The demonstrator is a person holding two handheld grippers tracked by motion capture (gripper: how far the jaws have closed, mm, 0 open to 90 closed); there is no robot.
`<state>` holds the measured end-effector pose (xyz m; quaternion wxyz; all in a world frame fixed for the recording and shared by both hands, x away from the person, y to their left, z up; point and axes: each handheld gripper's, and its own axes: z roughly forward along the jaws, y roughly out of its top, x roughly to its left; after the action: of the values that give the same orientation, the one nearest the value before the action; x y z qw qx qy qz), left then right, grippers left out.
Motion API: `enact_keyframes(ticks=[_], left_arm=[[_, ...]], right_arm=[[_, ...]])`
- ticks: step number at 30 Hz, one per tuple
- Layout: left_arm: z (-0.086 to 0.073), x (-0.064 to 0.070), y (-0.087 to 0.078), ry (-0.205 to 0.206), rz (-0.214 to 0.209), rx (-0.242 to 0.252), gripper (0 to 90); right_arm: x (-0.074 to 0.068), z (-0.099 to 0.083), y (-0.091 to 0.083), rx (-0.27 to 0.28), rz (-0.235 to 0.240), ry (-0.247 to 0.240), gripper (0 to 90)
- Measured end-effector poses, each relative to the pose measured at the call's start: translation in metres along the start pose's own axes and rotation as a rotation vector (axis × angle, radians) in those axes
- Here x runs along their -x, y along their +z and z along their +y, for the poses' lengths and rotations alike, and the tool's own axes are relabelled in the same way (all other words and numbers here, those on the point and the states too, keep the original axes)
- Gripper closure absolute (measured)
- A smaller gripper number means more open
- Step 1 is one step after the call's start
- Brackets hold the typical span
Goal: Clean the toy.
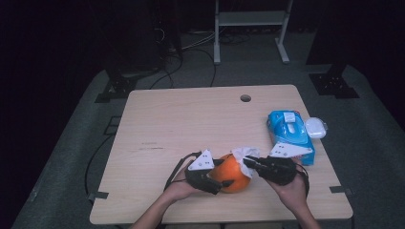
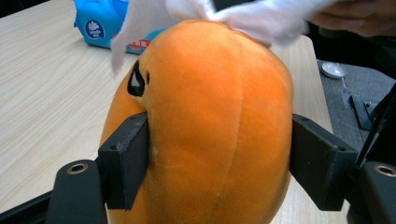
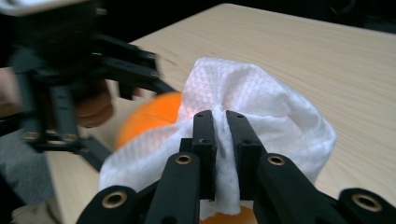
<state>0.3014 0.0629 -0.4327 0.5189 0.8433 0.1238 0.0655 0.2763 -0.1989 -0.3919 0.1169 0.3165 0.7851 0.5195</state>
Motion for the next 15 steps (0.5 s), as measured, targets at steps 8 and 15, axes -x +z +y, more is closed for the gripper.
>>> enact_keyframes(ticks=[8,15], left_arm=[[-0.001,0.008,0.002,0.055,-0.007,-0.014,26.7],[0.001,0.015,0.008,0.132,-0.021,-0.037,26.6]], right_arm=[[-0.020,0.007,0.009,-0.019,0.045,-0.071,82.4],[-0.005,0.004,0.002,-0.040,0.035,-0.017,82.3]])
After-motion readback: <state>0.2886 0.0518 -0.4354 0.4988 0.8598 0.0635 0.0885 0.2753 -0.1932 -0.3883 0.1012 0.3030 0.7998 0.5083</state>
